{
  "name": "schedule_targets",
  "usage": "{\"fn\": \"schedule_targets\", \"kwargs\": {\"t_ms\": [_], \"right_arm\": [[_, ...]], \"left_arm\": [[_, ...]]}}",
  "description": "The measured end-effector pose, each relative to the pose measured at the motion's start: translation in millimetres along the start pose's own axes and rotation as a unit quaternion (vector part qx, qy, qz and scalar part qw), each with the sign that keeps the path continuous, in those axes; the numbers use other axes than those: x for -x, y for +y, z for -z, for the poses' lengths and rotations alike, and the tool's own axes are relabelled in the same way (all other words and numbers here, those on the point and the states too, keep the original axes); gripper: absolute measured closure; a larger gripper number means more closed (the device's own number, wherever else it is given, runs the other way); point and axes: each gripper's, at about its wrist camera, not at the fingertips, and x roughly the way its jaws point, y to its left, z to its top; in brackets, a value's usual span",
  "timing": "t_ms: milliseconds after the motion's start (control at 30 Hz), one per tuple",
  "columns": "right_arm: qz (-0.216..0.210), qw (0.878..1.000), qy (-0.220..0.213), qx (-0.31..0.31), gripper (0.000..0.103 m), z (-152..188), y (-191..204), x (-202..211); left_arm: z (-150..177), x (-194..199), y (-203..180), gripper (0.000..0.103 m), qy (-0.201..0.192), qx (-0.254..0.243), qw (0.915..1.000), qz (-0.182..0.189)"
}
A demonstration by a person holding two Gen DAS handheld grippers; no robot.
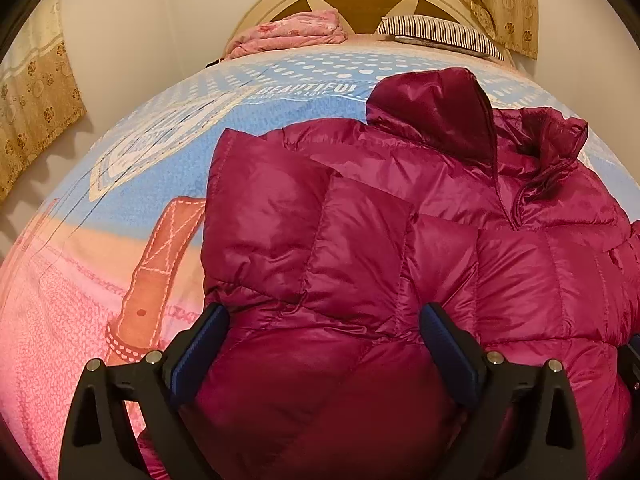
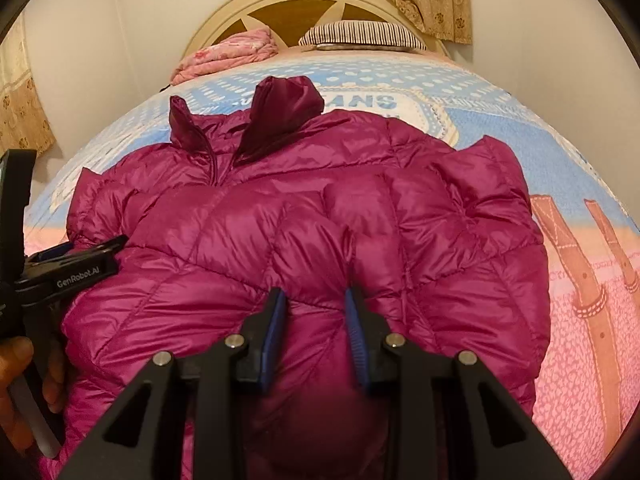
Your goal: Fold large clothes
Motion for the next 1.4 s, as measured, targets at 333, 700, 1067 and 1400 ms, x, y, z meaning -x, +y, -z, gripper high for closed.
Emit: {"fn": "schedule_targets", "kwargs": {"t_ms": [333,700,1067,1400], "right_arm": [[0.016,1.0,0.003,0.011,0.07,0.9,5.5,-2.8],[0.027,0.999,0.003,0.02,0.07,1.6,7.8,-3.7],[0.045,0.998,0.002,0.032,0.069,3.3,13.8,-5.0],[0.049,0.998,0.001,0.035,0.069,3.9,15.4,-5.1]], "left_arm": [[0.3,-2.4,-2.8,0.004,0.002,-0.005,0.9999,-0.011],[0.3,-2.9,-3.5,0.003,0.003,-0.005,0.9999,-0.013],[0.6,-3.7,-3.6,0.002,0.003,-0.006,0.9998,-0.017],[0.5,-3.9,-2.9,0.001,0.003,-0.005,0.9999,-0.016]]}}
